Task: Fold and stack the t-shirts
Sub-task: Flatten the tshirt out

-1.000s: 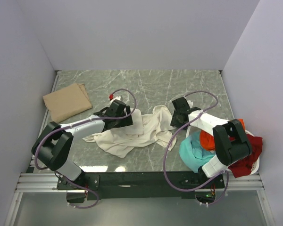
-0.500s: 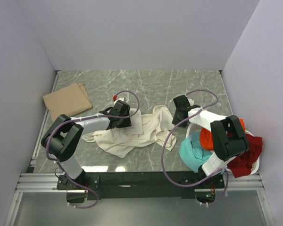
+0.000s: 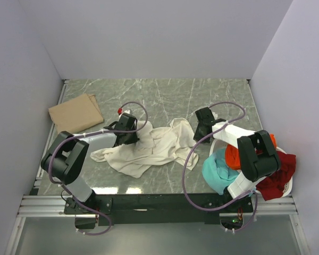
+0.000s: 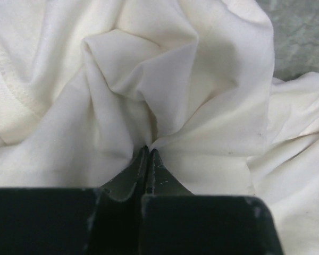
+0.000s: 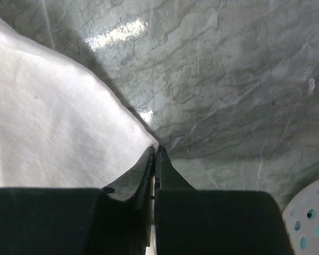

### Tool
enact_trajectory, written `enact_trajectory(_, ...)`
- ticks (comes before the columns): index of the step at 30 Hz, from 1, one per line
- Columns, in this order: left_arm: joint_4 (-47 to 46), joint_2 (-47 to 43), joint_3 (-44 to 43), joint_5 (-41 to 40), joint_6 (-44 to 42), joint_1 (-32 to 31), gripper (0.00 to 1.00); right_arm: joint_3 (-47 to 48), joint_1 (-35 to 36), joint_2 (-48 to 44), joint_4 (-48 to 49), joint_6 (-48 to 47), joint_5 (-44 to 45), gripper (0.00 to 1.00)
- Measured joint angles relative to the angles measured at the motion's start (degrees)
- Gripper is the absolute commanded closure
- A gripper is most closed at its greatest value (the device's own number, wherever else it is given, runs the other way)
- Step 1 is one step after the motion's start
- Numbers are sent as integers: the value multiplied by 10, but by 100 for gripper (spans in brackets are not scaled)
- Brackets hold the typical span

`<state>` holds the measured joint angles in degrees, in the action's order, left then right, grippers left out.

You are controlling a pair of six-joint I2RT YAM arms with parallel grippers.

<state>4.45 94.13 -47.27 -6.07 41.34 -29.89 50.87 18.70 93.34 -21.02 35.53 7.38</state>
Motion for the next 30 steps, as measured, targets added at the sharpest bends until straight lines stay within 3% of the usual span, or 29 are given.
enact_trajectory(4,15,-27,19,-16,-2,14,97,0,1,-4,-6,0,-5,100)
enact_trajectory(8,34,-52,23,-23,-13,18,54,0,6,-19,-15,0,-9,100)
enact_trajectory(11,51,-76,21,-31,-20,5,41,0,13,-30,-18,0,-11,100)
enact_trajectory(20,92,-96,-58,-80,-27,-108,47,-8,20,-37,-18,5,-17,100)
enact_trajectory(30,137,39,-124,-98,-31,-138,54,-15,20,-41,-17,6,-23,100)
